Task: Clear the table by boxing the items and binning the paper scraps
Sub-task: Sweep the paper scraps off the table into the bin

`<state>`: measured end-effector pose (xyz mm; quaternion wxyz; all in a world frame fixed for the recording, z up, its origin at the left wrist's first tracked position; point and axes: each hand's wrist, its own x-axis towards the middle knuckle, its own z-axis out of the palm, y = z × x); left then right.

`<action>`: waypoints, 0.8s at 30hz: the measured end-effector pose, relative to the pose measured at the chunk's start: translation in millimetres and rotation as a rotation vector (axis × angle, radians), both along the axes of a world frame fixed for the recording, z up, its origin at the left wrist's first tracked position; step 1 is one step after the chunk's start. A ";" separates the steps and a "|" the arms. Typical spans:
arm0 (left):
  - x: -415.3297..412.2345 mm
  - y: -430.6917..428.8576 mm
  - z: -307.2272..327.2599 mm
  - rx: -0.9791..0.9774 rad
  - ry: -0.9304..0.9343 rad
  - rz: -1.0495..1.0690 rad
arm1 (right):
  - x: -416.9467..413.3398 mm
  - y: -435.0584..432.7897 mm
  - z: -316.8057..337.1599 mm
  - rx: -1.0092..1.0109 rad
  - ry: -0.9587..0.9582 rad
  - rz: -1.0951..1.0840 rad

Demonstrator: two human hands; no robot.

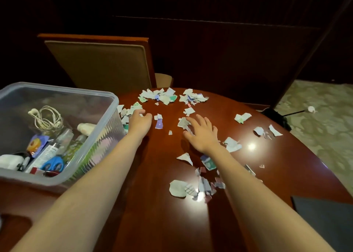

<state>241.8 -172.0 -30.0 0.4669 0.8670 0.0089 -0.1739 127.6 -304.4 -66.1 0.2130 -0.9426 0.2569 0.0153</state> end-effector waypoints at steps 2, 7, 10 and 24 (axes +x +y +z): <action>14.5 -1.9 -8.1 0.125 -0.123 -0.005 | 12.1 -6.8 -5.2 0.007 0.007 0.063; 40.3 -5.7 -32.0 0.411 -0.266 -0.126 | 43.9 -29.1 -9.4 -0.046 -0.157 0.077; 44.6 -7.0 -44.9 0.612 -0.241 -0.130 | 61.0 -46.7 -8.3 -0.067 -0.228 0.041; 12.2 -47.5 -39.8 0.616 -0.512 -0.186 | 89.7 -74.6 -20.3 -0.025 -0.322 0.035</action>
